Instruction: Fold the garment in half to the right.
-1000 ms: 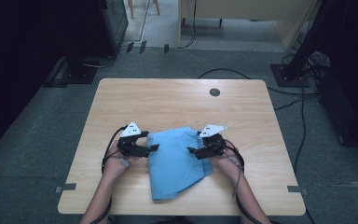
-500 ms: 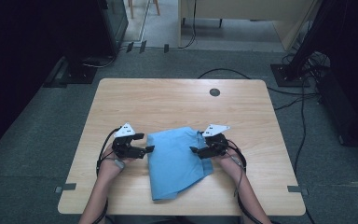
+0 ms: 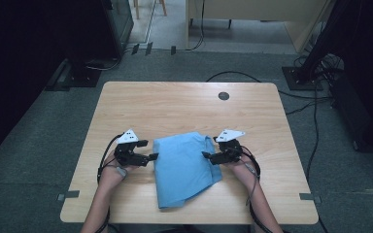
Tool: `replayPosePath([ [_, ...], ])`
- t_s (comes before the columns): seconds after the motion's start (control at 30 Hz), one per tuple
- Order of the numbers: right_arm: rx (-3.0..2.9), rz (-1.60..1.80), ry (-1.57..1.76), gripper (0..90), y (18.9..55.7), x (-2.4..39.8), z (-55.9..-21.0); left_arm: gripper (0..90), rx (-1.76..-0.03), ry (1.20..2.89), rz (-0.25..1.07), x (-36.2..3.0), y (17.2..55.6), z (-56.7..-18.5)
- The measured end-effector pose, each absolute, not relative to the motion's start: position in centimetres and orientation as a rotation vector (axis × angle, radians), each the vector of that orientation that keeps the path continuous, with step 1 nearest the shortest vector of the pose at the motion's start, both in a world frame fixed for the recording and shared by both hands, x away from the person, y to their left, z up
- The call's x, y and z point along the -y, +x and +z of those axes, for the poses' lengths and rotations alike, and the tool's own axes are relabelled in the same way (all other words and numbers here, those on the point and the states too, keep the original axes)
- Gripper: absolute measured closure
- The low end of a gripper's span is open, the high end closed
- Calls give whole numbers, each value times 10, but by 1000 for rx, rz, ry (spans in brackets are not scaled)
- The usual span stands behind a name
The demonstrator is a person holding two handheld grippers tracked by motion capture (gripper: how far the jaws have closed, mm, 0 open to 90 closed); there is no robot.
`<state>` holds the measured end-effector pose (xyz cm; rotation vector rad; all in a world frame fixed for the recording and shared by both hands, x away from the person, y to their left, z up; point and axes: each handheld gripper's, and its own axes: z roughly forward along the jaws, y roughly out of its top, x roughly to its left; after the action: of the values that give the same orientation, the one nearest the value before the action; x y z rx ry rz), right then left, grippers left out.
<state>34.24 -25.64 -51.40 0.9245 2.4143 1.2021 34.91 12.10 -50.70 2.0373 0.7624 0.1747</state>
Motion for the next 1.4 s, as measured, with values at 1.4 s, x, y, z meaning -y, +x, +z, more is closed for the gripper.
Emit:
replayPosePath([
  [1.4, -2365, 1152, 1014, 203, 344, 297, -515, 215, -798, 2185, 363, -136, 352, -524],
])
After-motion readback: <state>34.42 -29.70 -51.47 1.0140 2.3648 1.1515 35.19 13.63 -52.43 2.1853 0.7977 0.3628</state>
